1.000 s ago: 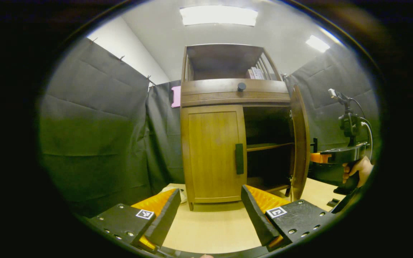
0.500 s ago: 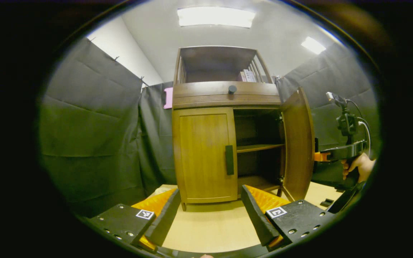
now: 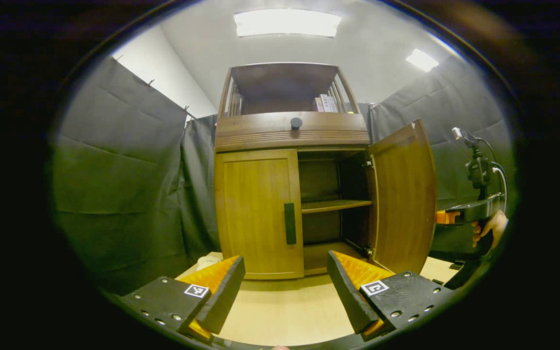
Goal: Open the right door of the double-door shoe cabinet with the right hand, and open the left door with the left hand.
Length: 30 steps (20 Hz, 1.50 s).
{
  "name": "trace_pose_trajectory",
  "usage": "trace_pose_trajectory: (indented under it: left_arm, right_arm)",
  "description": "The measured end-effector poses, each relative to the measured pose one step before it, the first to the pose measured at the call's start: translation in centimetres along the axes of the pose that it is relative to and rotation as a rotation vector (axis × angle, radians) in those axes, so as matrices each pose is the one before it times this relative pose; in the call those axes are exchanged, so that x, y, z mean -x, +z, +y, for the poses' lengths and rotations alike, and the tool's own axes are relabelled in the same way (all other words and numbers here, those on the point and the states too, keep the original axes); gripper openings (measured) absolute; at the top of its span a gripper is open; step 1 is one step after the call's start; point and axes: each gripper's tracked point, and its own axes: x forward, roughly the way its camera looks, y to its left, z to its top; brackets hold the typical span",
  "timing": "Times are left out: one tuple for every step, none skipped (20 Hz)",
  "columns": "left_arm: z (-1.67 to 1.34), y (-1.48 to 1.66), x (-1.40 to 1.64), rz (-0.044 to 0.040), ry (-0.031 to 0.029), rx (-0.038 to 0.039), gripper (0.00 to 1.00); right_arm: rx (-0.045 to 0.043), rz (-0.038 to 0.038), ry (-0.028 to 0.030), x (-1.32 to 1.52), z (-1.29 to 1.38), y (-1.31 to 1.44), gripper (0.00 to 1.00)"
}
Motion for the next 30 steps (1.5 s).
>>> trace_pose_trajectory:
  left_arm:
    - [-0.610,0.384,-0.261,-0.00183,-0.00364,0.00457,1.00]
    - [-0.782,0.398,-0.400,-0.00206,-0.00220,0.00151,1.00]
    - [-0.482,0.352,-0.329,-0.00038,0.00350,-0.00363,1.00]
    - [-0.438,0.251,-0.632,0.00233,0.00587,-0.00626,1.00]
    - [-0.354,0.283,-0.874,0.00204,0.00596,-0.00312,1.00]
    - [-0.385,-0.062,-0.742,0.00217,0.00518,0.00182,1.00]
    - [-0.410,0.188,-0.608,0.00151,0.00590,0.00169,1.00]
    - [-0.611,0.093,-0.287,0.00410,0.00769,-0.00061,1.00]
    - [-0.547,0.065,-0.225,0.00976,0.00931,-0.00098,1.00]
    - [-0.231,0.219,-0.370,0.00716,0.01153,-0.00125,1.00]
    - [-0.068,0.260,-0.492,0.00303,0.01144,-0.00249,1.00]
    - [-0.229,0.273,-0.396,-0.00137,0.01002,-0.00625,1.00]
    - [-0.114,0.351,-0.580,-0.00301,0.01096,-0.00892,1.00]
    - [-0.066,-0.007,-0.186,0.00212,0.00880,-0.00768,1.00]
    - [-0.183,0.037,-0.370,0.00361,0.00248,-0.00185,1.00]
    - [0.017,-0.270,0.021,0.00186,0.00033,0.00296,1.00]
    - [0.017,0.027,-0.566,0.00289,-0.00065,0.00663,1.00]
    - [0.130,0.109,-0.941,0.00148,0.00348,0.01033,1.00]
    - [0.141,0.147,-1.108,0.00317,0.00047,0.01414,1.00]
    - [0.017,-0.040,-1.274,0.00382,-0.00460,0.01144,1.00]
    - [0.178,0.048,-1.298,0.00242,-0.00420,0.00858,1.00]
    - [0.290,0.190,-1.204,-0.00185,-0.00430,0.00556,1.00]
    - [0.305,0.281,-1.179,-0.00203,-0.00827,0.00260,1.00]
    - [0.356,0.018,-1.068,-0.00173,-0.00755,0.00045,1.00]
    - [0.424,0.213,-1.154,-0.00265,-0.00782,-0.00003,1.00]
    - [0.436,0.189,-1.036,-0.00587,-0.00720,0.00005,1.00]
    - [0.451,0.254,-1.085,-0.00602,-0.00690,-0.00047,1.00]
    - [0.438,0.039,-1.182,-0.00306,-0.00684,-0.00189,1.00]
    - [0.456,-0.055,-1.136,-0.00031,-0.00523,-0.00215,1.00]
    - [0.445,-0.315,-1.089,0.00259,-0.00489,-0.00125,1.00]
  right_arm:
    - [0.00554,-0.01007,-0.00519,0.155,-0.656,0.064,0.00]
    - [0.00981,-0.00998,-0.00245,0.098,-0.524,0.015,0.05]
    - [0.00667,-0.00626,0.00120,0.144,-0.587,0.030,0.05]
    - [0.00174,-0.00527,0.00302,0.170,-0.576,0.019,0.06]
    - [-0.00390,-0.00346,0.01029,0.149,-0.486,0.000,0.06]
    - [-0.01214,0.00157,0.03193,0.057,0.178,-0.060,0.06]
    - [-0.01132,0.00506,0.03991,0.132,0.433,-0.112,0.00]
    - [0.00454,0.00213,0.01746,0.097,-0.142,-0.084,0.02]
    - [0.01398,-0.00571,0.00605,0.218,-0.258,0.135,0.08]
    - [0.01095,-0.00983,0.01490,0.283,-0.001,0.194,0.05]
    - [0.00817,-0.00992,0.01841,0.438,0.071,0.213,0.12]
    - [0.01029,-0.01699,0.01369,0.483,-0.094,0.348,0.19]
    - [0.00658,-0.01361,0.01599,0.584,-0.139,0.228,0.24]
    - [-0.00329,-0.00510,0.02717,0.584,0.239,0.040,0.42]
    - [-0.00517,-0.00225,0.01562,0.683,-0.001,0.009,0.60]
    - [0.00161,-0.00380,0.00562,0.652,-0.149,0.048,0.78]
    - [0.00786,-0.00502,0.00013,0.602,-0.224,0.115,0.96]
    - [0.00778,-0.00331,0.00130,0.623,0.050,0.067,0.96]
    - [0.00400,-0.00466,0.00348,0.550,0.147,0.028,0.94]
    - [0.00192,-0.00423,-0.00083,0.464,0.125,0.129,0.96]
    - [0.00049,-0.00743,-0.00216,0.424,0.113,0.118,0.97]
    - [0.00577,-0.00786,0.00214,0.130,0.216,0.197,0.97]
    - [0.00645,-0.00616,-0.00672,0.046,0.007,0.151,0.94]
    - [0.00359,-0.00234,-0.01313,0.045,-0.126,0.022,0.94]
    - [-0.00210,0.00076,-0.01120,0.078,0.086,0.089,0.96]
    - [-0.00514,-0.00167,-0.01030,0.022,0.274,0.045,0.94]
    - [-0.00303,-0.00262,-0.01068,-0.023,0.154,0.120,0.96]
    - [-0.00172,-0.00078,-0.01521,-0.004,0.130,-0.025,0.96]
    - [-0.00093,0.00317,-0.01362,0.045,0.181,-0.088,0.94]
    - [-0.00208,0.00105,-0.01112,0.096,0.301,-0.083,0.96]
